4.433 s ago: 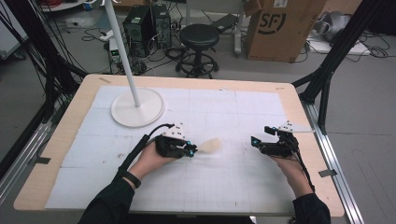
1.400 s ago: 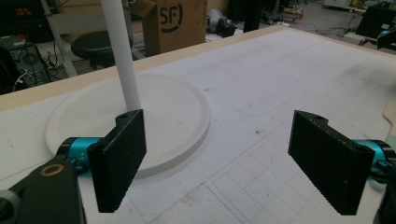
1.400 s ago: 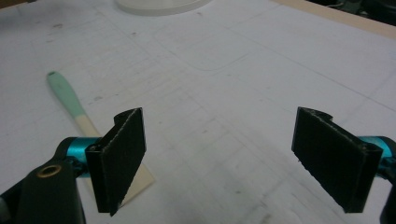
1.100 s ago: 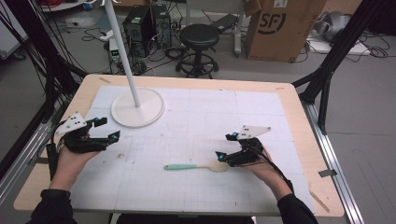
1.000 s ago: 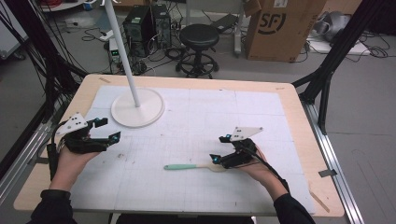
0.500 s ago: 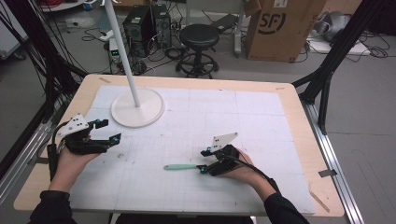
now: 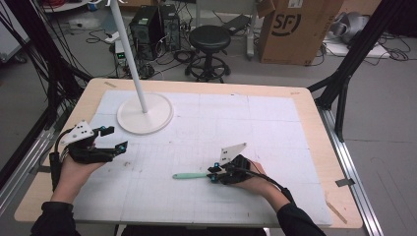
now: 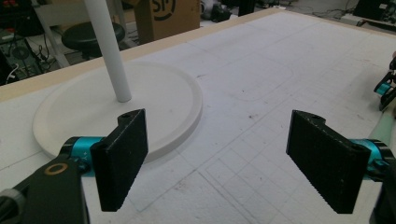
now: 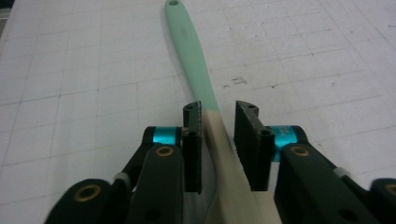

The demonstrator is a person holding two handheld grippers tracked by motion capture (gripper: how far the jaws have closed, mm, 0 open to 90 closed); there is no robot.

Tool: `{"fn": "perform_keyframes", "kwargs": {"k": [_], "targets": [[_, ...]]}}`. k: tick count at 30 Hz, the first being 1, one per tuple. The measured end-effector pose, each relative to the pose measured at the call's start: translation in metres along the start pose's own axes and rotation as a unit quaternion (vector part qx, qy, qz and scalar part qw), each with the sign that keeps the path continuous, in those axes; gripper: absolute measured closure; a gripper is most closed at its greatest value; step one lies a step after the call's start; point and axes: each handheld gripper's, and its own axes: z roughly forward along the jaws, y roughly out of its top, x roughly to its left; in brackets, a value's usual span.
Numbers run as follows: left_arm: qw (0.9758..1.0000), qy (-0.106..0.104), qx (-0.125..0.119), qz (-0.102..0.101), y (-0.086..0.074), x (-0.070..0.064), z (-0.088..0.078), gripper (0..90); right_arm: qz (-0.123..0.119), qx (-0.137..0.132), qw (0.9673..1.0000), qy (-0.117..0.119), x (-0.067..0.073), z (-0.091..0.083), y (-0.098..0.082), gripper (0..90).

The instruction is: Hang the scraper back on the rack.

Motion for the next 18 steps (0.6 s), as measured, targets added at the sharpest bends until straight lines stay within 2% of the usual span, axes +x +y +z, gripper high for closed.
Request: {"fn": "perform_keyframes", "kwargs": {"k": [6,12,16,18], "targets": [[1.0,-0.001,0.003,0.006,0.001,-0.003,0.001,21.7,-0.002,0.004,1.0,-0.003,0.002,0.0,0.001,79.6],[0.9999,-0.005,0.005,0.007,0.0,-0.004,0.004,21.8,0.009,0.007,0.9999,0.0,0.0,-0.004,0.004,81.6],[0.9999,-0.007,0.006,0.007,0.0,-0.003,0.004,21.8,0.024,-0.021,0.9995,-0.01,-0.006,-0.019,0.012,81.7],[0.9999,-0.008,0.006,0.006,0.0,-0.003,0.005,21.8,0.042,-0.04,0.9982,-0.014,-0.011,-0.028,0.019,81.7]]}}
